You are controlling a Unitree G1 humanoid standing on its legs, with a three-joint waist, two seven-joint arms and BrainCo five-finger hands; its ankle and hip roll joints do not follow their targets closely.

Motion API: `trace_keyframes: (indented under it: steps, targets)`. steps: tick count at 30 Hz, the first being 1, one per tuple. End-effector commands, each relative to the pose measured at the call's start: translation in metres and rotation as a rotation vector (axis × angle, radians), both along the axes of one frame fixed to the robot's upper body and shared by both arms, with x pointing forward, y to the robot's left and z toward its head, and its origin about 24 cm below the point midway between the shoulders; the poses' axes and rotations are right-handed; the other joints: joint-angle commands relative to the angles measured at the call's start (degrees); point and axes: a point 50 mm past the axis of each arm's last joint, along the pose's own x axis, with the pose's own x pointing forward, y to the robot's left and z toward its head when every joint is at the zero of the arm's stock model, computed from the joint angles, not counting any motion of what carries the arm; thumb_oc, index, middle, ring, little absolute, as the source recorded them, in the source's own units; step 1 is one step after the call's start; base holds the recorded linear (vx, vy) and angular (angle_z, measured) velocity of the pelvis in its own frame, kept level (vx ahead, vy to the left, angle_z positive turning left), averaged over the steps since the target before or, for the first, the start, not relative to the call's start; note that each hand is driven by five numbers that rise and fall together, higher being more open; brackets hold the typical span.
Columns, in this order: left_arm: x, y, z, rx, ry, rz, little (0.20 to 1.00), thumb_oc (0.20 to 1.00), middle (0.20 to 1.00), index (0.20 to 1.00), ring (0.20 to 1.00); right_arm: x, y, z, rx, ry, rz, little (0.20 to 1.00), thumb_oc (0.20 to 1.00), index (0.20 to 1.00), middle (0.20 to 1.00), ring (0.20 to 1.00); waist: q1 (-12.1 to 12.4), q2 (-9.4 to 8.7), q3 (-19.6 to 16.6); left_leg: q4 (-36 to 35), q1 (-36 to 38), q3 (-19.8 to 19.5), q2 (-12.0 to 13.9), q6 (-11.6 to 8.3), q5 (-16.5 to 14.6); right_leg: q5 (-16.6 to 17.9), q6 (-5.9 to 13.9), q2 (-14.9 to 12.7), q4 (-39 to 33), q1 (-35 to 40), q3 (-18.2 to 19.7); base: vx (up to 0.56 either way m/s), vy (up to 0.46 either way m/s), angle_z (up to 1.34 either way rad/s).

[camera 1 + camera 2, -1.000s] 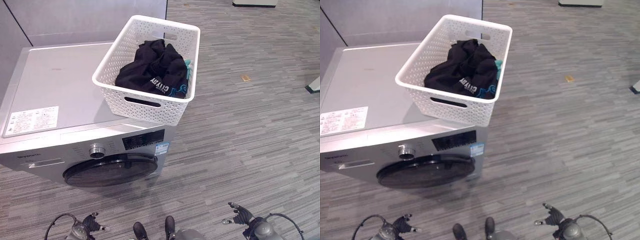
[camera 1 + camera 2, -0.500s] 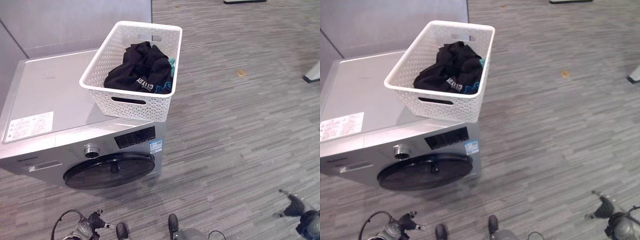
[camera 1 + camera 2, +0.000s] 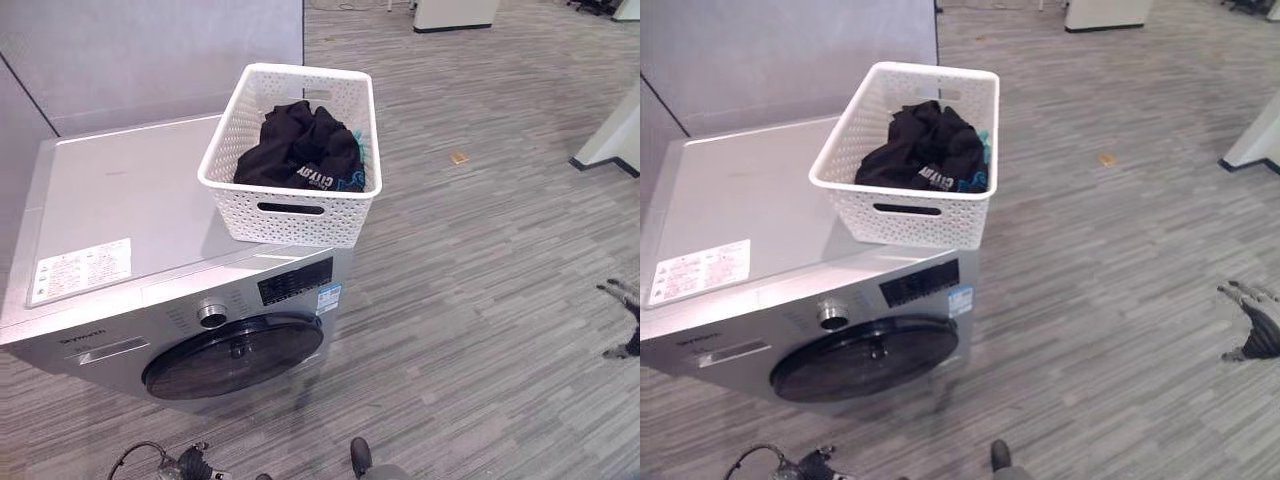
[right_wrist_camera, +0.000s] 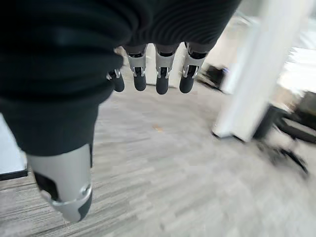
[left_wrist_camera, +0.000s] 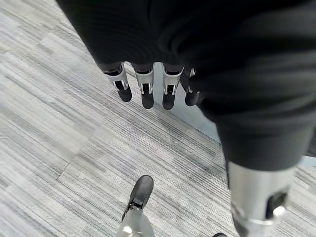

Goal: Grab the laundry basket,head to the washer,open it,put in the laundry and shut it.

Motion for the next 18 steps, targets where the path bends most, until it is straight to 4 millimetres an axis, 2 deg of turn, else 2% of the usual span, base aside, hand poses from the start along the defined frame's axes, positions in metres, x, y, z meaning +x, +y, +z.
trace_keyframes:
  steps: [1, 3, 5, 6, 7, 9, 10, 12, 14, 18]
  targets:
    - [0.007, 0.017, 0.007, 0.041, 0.008, 0.005, 1.000, 1.000, 1.000, 1.000, 1.000, 0.016, 0.001, 0.041, -0.108, -0.072, 0.040, 1.000, 1.000, 1.000, 1.000, 1.000, 2.9, -4.19, -0.2, 0.5, -0.8, 0.2, 1.1, -2.50, 2.0, 4.4, 2.34, -0.9, -0.1, 1.4, 0.2, 0.00, 0.001, 0.09]
    - [0.003, 0.017, 0.006, 0.042, 0.032, 0.004, 1.000, 1.000, 1.000, 1.000, 1.000, 0.027, 0.005, 0.058, -0.158, -0.087, 0.064, 1.000, 1.000, 1.000, 1.000, 1.000, 4.2, -4.76, -0.1, 0.5, -1.8, -0.1, 1.1, -2.62, 2.5, 5.3, 2.46, -1.2, -0.6, 0.8, -0.1, -0.01, 0.004, 0.02]
    - [0.000, 0.018, 0.005, 0.043, 0.036, 0.013, 1.000, 1.000, 1.000, 1.000, 1.000, 0.035, 0.011, 0.063, -0.167, -0.086, 0.085, 1.000, 1.000, 1.000, 1.000, 1.000, 4.2, -4.96, -0.2, 0.5, -2.1, -0.1, 1.1, -2.64, 2.5, 5.6, 2.56, -1.3, -0.9, 0.8, -0.2, 0.00, 0.015, 0.06]
    - [-0.001, 0.018, 0.005, 0.043, 0.044, 0.014, 1.000, 1.000, 1.000, 1.000, 1.000, 0.045, 0.020, 0.076, -0.146, -0.127, 0.120, 1.000, 1.000, 1.000, 1.000, 1.000, 5.2, -5.48, -0.1, 0.5, -2.6, -0.4, 1.1, -2.70, 2.6, 5.7, 2.68, -1.5, -1.1, 0.5, -0.5, 0.00, 0.014, 0.06]
    - [-0.002, 0.018, 0.005, 0.043, 0.044, 0.018, 1.000, 1.000, 1.000, 1.000, 1.000, 0.047, 0.021, 0.076, -0.145, -0.127, 0.124, 1.000, 1.000, 1.000, 1.000, 1.000, 5.0, -5.49, -0.1, 0.5, -2.7, -0.4, 1.1, -2.70, 2.6, 5.7, 2.68, -1.5, -1.1, 0.4, -0.5, -0.01, 0.009, 0.06]
    - [-0.003, 0.020, 0.005, 0.043, 0.043, 0.030, 1.000, 1.000, 1.000, 1.000, 1.000, 0.061, 0.034, 0.089, 0.002, -0.220, 0.165, 1.000, 1.000, 1.000, 1.000, 1.000, 5.7, -6.06, -0.1, 0.5, -3.7, -0.9, 1.2, -2.72, 2.9, 6.0, 2.74, -1.7, -1.3, -0.1, -1.0, -0.02, -0.002, 0.06]
    - [-0.004, 0.020, 0.005, 0.042, 0.043, 0.033, 1.000, 1.000, 1.000, 1.000, 1.000, 0.063, 0.035, 0.090, 0.003, -0.220, 0.169, 1.000, 1.000, 1.000, 1.000, 1.000, 5.5, -6.02, -0.1, 0.5, -3.7, -0.9, 1.2, -2.71, 2.9, 6.0, 2.74, -1.7, -1.3, -0.1, -1.0, -0.01, -0.004, 0.14]
    - [-0.004, 0.024, 0.007, 0.050, 0.045, 0.030, 1.000, 1.000, 1.000, 1.000, 1.000, 0.071, 0.046, 0.107, 0.025, -0.250, 0.210, 1.000, 1.000, 1.000, 1.000, 1.000, 6.5, -6.79, 0.1, 0.5, -4.9, -1.4, 1.2, -2.81, 3.2, 6.2, 2.82, -1.8, -1.6, -0.7, -1.5, -0.01, 0.000, 0.19]
    - [-0.004, 0.024, 0.007, 0.047, 0.043, 0.036, 1.000, 1.000, 1.000, 1.000, 1.000, 0.076, 0.050, 0.110, 0.027, -0.255, 0.228, 1.000, 1.000, 1.000, 1.000, 1.000, 6.4, -6.79, 0.0, 0.5, -5.2, -1.5, 1.2, -2.83, 3.2, 6.2, 2.83, -1.8, -1.6, -1.0, -1.5, 0.00, 0.006, 0.07]
    - [-0.002, 0.033, 0.011, 0.069, 0.033, 0.043, 1.000, 1.000, 1.000, 1.000, 1.000, 0.089, 0.065, 0.127, 0.012, -0.286, 0.274, 1.000, 1.000, 1.000, 1.000, 1.000, 7.8, -7.64, 0.3, 0.5, -6.4, -2.4, 1.2, -2.92, 3.4, 6.3, 2.89, -2.0, -1.6, -1.7, -2.3, 0.01, 0.001, 0.05]
